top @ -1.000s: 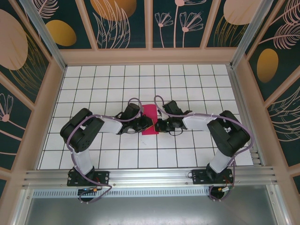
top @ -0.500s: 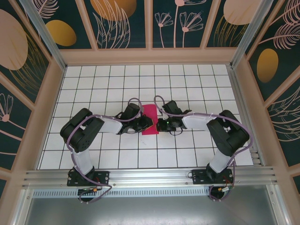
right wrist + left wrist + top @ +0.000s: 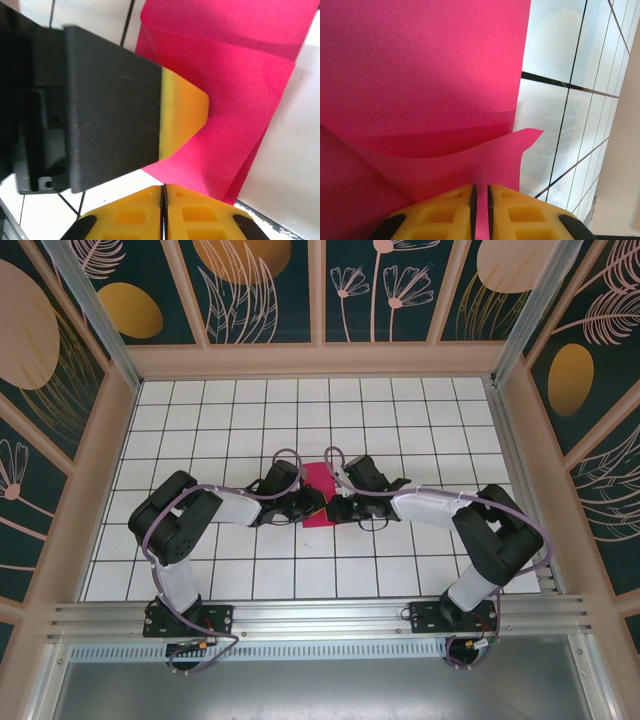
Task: Fold a paper plane with a square sheet of paper (pick it up from the middle)
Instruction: Fold the triangle a second time at the center of the table.
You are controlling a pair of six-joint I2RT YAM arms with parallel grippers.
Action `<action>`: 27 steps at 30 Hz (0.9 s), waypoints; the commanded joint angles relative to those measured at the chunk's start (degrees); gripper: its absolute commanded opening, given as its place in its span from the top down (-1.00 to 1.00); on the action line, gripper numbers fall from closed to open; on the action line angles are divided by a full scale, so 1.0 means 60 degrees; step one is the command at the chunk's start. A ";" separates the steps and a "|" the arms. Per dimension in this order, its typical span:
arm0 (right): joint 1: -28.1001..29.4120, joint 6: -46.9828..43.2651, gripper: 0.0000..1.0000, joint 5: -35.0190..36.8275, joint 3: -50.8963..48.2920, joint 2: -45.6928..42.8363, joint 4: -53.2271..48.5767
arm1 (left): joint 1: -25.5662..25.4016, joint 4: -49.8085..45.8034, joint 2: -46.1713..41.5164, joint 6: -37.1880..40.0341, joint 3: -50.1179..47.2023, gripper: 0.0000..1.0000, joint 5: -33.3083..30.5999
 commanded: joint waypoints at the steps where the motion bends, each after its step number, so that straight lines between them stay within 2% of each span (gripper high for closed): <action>1: 0.0078 -0.0135 0.81 -0.0061 -0.0048 0.0330 0.0138 | 0.0034 -0.0550 0.0209 -0.0044 -0.0151 0.65 -0.0632; 10: -0.0037 0.0197 0.84 0.0768 0.0065 0.0703 -0.0105 | 0.0035 -0.0552 0.0166 -0.0047 -0.0190 0.65 -0.0633; 27: -0.0303 0.0306 0.85 0.0507 -0.0152 0.0851 -0.0351 | 0.0042 -0.0650 0.0117 0.0122 -0.0049 0.64 -0.0715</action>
